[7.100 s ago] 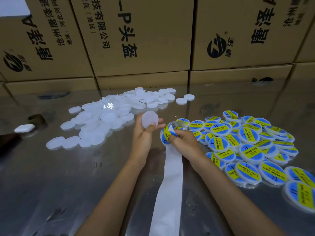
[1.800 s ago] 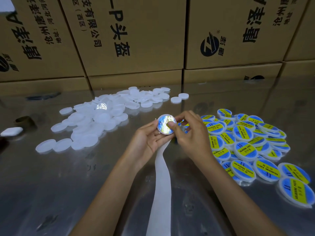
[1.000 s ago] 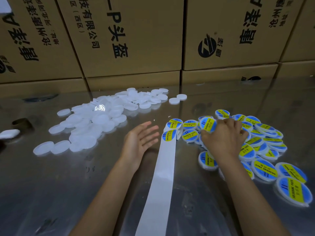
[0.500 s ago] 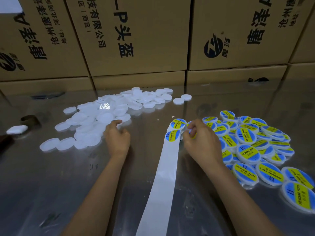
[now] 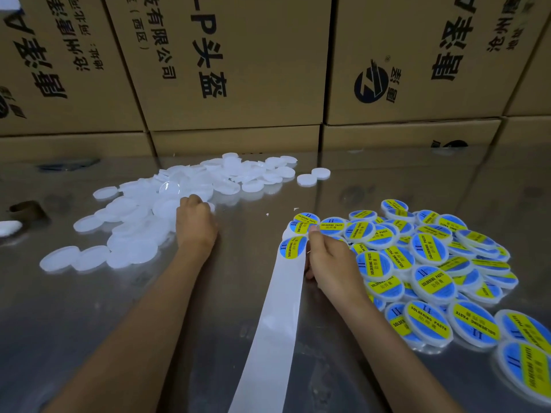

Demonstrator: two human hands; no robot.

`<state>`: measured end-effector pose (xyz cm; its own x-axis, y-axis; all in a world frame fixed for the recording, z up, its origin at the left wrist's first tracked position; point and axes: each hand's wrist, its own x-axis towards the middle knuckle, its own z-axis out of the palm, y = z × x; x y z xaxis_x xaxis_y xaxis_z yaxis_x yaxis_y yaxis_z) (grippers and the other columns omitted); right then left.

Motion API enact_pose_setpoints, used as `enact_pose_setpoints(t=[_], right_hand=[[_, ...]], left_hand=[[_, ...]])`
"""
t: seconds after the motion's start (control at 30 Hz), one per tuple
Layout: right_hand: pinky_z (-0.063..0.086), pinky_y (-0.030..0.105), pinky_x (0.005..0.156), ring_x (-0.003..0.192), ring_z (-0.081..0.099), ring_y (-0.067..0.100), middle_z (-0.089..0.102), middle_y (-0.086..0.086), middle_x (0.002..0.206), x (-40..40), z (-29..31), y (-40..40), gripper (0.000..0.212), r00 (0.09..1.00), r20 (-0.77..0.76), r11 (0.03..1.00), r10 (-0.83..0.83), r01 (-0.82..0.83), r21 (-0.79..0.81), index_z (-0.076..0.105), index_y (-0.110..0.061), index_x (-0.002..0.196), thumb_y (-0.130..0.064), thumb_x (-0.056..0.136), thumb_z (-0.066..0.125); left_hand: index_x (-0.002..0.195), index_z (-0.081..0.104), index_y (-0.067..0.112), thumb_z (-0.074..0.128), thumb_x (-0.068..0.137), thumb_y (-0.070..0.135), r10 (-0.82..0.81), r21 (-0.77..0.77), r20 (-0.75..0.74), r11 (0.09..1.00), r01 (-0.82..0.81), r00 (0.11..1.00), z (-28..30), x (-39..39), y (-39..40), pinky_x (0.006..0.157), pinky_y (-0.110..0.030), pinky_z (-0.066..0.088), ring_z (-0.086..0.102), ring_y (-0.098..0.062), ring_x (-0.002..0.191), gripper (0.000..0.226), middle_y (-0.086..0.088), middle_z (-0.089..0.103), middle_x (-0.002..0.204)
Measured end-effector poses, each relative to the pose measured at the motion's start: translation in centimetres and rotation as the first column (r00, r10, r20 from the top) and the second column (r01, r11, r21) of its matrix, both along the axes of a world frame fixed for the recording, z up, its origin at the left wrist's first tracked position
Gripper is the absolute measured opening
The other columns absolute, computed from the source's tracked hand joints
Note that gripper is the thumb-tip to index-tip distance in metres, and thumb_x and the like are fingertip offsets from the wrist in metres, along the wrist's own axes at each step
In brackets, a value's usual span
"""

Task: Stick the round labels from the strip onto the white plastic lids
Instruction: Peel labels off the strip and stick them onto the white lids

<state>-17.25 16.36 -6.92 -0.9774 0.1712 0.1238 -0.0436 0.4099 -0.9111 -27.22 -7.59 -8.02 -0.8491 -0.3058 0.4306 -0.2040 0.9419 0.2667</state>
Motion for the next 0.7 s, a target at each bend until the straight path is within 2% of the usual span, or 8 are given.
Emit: enact_pose_setpoints(t=[0.07,0.13,0.2,0.27,0.37,0.43,0.6,0.7], right_hand=[[0.048,0.035,0.071,0.073,0.062,0.023,0.061,0.003,0.062,-0.2,-0.1,0.0,0.047,1.000,-0.005,1.000,0.027,-0.026,0.010,0.051,-0.011,0.064,-0.040,0.101,0.044],[0.042,0.022,0.061,0.064,0.057,0.011,0.060,-0.002,0.060,-0.3,-0.3,-0.1,0.035,0.998,-0.003,0.998,0.056,-0.056,0.040,0.053,-0.015,0.066,-0.035,0.096,0.054],[0.037,0.016,0.055,0.057,0.050,0.008,0.064,0.005,0.065,-0.3,-0.3,-0.1,0.023,0.996,-0.001,0.995,0.090,-0.090,0.047,0.058,-0.008,0.076,-0.026,0.090,0.061],[0.042,0.026,0.061,0.060,0.048,0.012,0.063,0.012,0.071,-0.4,-0.4,-0.1,0.018,0.993,-0.008,0.992,0.122,-0.121,0.033,0.057,0.000,0.084,-0.017,0.085,0.063],[0.054,0.039,0.080,0.075,0.066,0.020,0.071,0.007,0.081,-0.5,-0.5,-0.1,0.014,0.985,0.010,0.985,0.170,-0.170,0.000,0.062,-0.001,0.093,-0.009,0.081,0.064],[0.055,0.043,0.087,0.085,0.070,0.021,0.074,0.003,0.087,-0.6,-0.5,-0.2,0.015,0.981,0.020,0.981,0.195,-0.194,-0.024,0.066,-0.005,0.096,-0.007,0.081,0.064],[0.057,0.039,0.087,0.082,0.071,0.012,0.075,-0.008,0.082,-0.9,-0.4,-0.3,0.016,0.972,0.016,0.968,0.236,-0.234,-0.085,0.068,-0.015,0.089,-0.004,0.077,0.070],[0.055,0.044,0.081,0.070,0.061,0.025,0.066,0.010,0.075,-1.0,-0.5,-0.2,0.011,0.969,0.003,0.969,0.246,-0.246,0.009,0.063,-0.003,0.086,-0.001,0.077,0.067]], left_hand=[[0.101,0.067,-0.007,0.048,0.092,-0.003,0.002,-0.049,-0.044,0.999,-0.004,0.999,0.1,-0.1,0.0,0.088,-0.039,0.037,0.048,-0.035,0.107,0.022,-0.021,0.061,0.112],[0.105,0.067,-0.002,0.049,0.095,0.003,-0.025,-0.066,-0.124,0.998,0.017,0.992,0.2,0.0,0.1,0.090,-0.040,0.035,0.049,-0.035,0.109,0.021,-0.019,0.063,0.111],[0.107,0.062,-0.001,0.047,0.098,0.008,-0.060,0.002,-0.213,0.998,0.062,0.975,0.2,0.4,0.2,0.089,-0.043,0.037,0.051,-0.037,0.106,0.019,-0.021,0.064,0.107],[0.107,0.058,0.000,0.045,0.101,0.012,-0.074,0.115,-0.281,0.987,0.110,0.957,0.1,0.8,0.4,0.082,-0.048,0.043,0.054,-0.038,0.100,0.019,-0.022,0.064,0.102],[0.114,0.054,0.006,0.048,0.101,0.020,-0.080,0.263,-0.319,0.950,0.169,0.944,-0.1,1.7,0.7,0.078,-0.039,0.045,0.057,-0.032,0.099,0.020,-0.015,0.063,0.106],[0.114,0.053,0.008,0.053,0.099,0.021,-0.083,0.336,-0.355,0.918,0.210,0.931,-0.1,2.3,0.8,0.077,-0.033,0.040,0.055,-0.025,0.095,0.019,-0.009,0.062,0.104],[0.102,0.057,0.013,0.061,0.097,0.020,-0.025,0.545,-0.405,0.796,0.264,0.914,0.0,4.6,1.8,0.075,-0.028,0.040,0.055,-0.020,0.088,0.010,0.002,0.061,0.094],[0.103,0.059,0.012,0.063,0.096,0.016,-0.003,0.685,-0.391,0.667,0.293,0.921,0.3,6.2,3.3,0.077,-0.031,0.047,0.061,-0.021,0.092,0.010,-0.004,0.066,0.099]])
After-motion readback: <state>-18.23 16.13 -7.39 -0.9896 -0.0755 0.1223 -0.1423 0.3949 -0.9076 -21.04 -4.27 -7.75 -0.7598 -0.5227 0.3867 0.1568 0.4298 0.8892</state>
